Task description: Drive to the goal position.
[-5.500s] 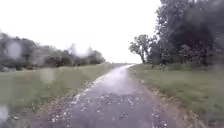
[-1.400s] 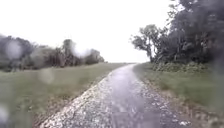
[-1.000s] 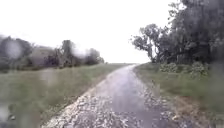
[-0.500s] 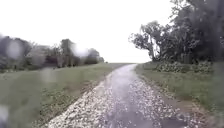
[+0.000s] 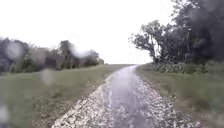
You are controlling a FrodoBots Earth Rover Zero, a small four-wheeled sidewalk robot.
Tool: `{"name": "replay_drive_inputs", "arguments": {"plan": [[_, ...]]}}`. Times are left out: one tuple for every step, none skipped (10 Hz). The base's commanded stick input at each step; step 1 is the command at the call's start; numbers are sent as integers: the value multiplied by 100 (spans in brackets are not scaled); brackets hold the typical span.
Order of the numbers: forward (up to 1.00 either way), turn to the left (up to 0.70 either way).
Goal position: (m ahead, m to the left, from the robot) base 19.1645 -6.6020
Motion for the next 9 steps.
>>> {"name": "replay_drive_inputs", "arguments": {"plan": [[70,0],[70,0],[70,0],[70,0],[70,0],[70,0],[70,0],[70,0],[70,0]]}}
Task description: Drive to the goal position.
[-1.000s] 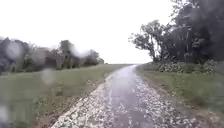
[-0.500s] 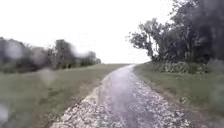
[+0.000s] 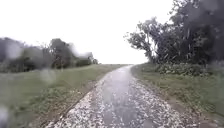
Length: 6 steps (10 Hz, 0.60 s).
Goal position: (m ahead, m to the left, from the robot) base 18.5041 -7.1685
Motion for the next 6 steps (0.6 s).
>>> {"name": "replay_drive_inputs", "arguments": {"plan": [[70,0],[70,0],[70,0],[70,0],[70,0],[70,0]]}}
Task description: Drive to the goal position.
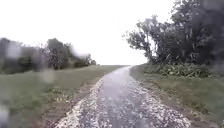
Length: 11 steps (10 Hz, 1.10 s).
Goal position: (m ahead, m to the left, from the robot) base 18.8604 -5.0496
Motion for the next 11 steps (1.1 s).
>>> {"name": "replay_drive_inputs", "arguments": {"plan": [[70,0],[70,0],[70,0],[70,0],[70,0],[70,0],[70,0],[70,0],[70,0],[70,0],[70,0]]}}
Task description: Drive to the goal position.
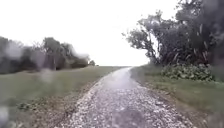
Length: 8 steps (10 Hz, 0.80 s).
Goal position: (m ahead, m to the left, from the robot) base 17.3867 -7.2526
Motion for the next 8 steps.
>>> {"name": "replay_drive_inputs", "arguments": {"plan": [[70,0],[70,0],[70,-11],[70,-25],[70,0],[70,0],[70,0],[70,0]]}}
